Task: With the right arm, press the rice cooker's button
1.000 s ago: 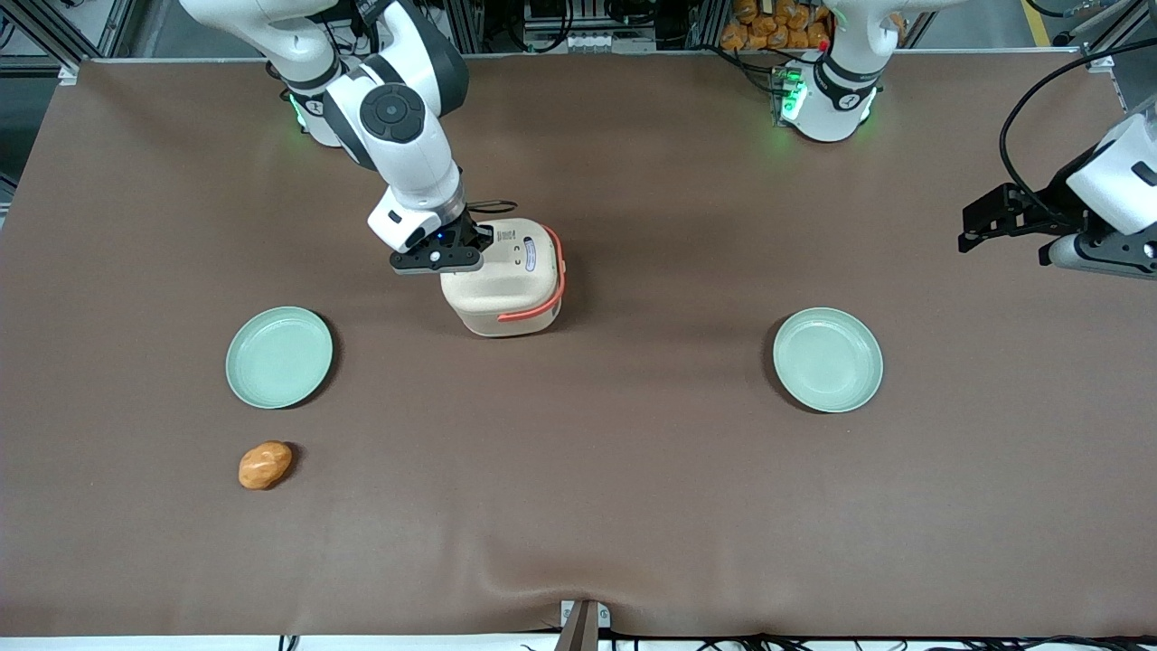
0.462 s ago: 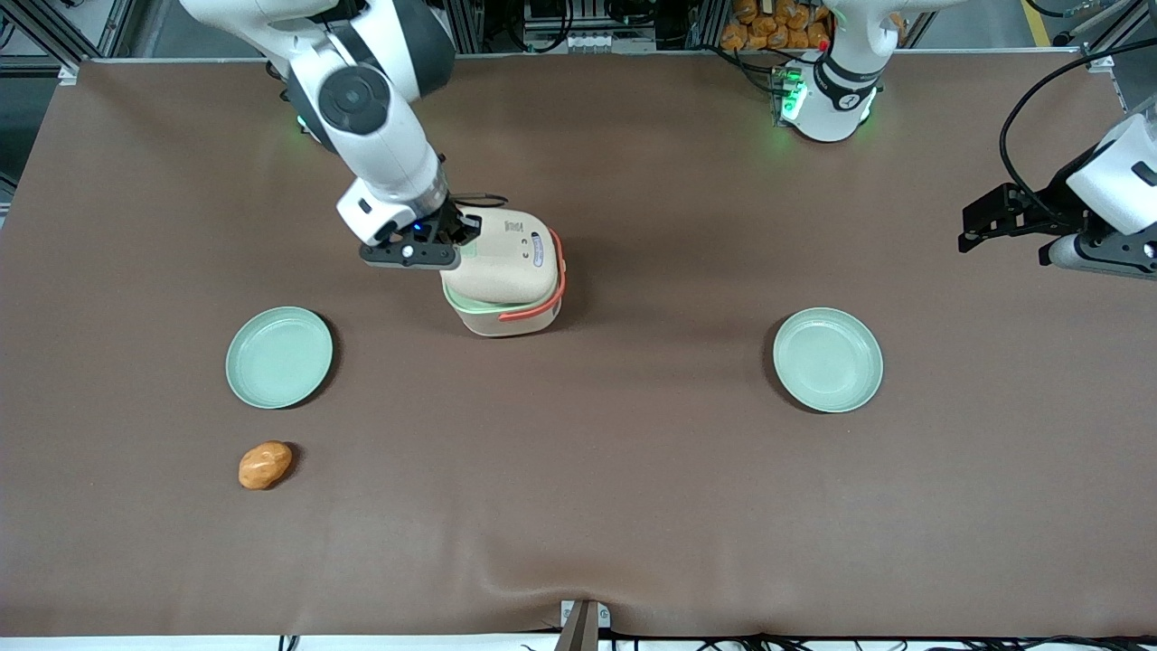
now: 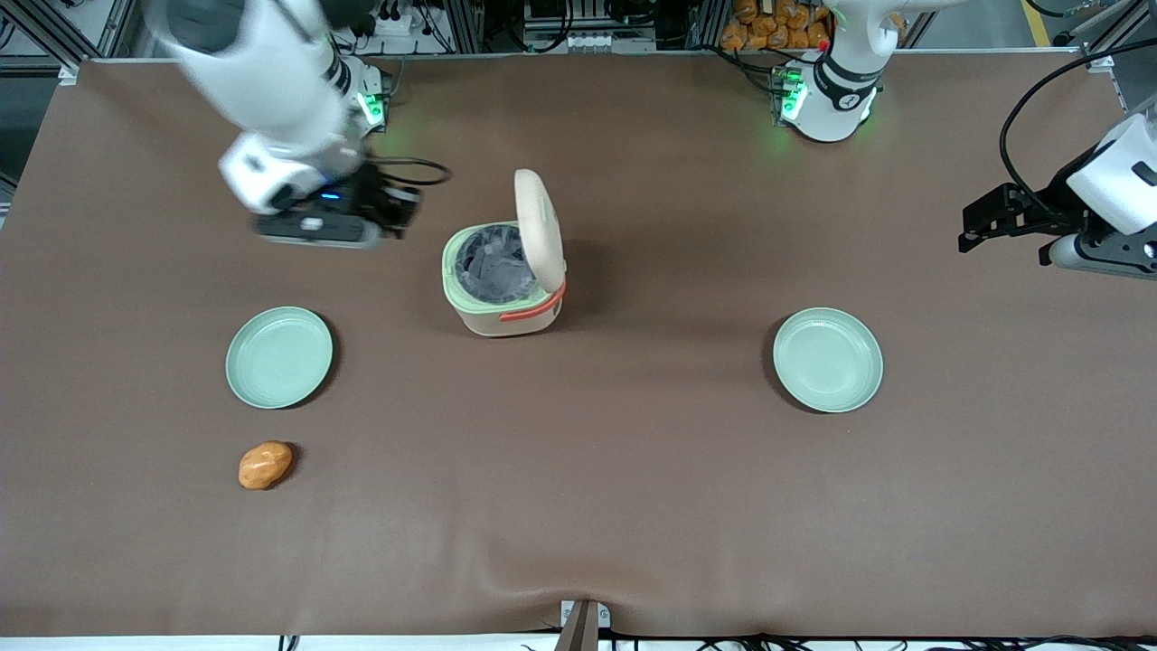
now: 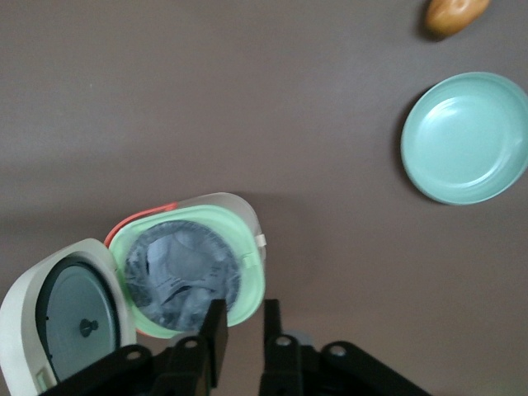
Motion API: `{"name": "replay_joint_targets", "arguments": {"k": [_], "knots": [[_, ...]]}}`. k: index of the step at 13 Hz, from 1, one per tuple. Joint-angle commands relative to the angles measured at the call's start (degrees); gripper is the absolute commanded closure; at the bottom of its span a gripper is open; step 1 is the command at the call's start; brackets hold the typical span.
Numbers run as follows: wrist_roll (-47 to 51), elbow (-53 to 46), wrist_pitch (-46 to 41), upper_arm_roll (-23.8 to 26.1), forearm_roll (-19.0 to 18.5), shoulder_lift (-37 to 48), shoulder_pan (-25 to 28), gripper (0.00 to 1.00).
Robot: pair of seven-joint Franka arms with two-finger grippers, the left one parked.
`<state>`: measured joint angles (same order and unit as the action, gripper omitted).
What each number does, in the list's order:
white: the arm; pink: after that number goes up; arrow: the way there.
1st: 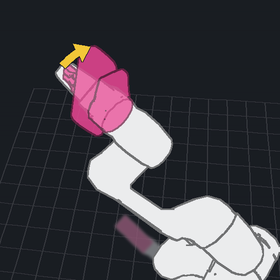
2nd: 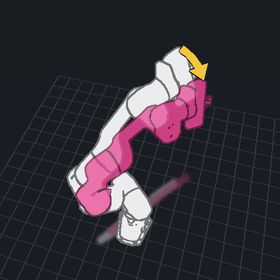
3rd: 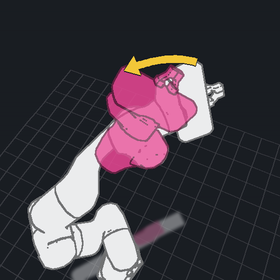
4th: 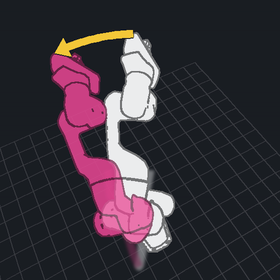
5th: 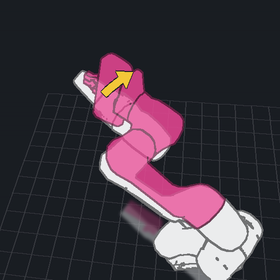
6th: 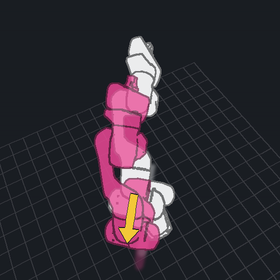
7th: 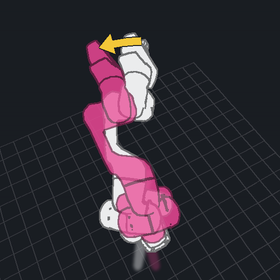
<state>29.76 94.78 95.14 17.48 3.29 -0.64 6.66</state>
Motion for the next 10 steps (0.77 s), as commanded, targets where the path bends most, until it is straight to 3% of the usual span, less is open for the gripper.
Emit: {"name": "replay_joint_targets", "arguments": {"k": [1, 5, 10], "knots": [[-11.00, -6.34, -6.44, -7.61, 0.49, 0.11, -0.60, 0.00], [-24.47, -9.61, -9.80, -19.31, 0.14, 1.43, -0.51, 0.00], [-32.55, -10.14, -10.07, -26.17, -0.04, 1.52, -0.78, 0.00]]}}
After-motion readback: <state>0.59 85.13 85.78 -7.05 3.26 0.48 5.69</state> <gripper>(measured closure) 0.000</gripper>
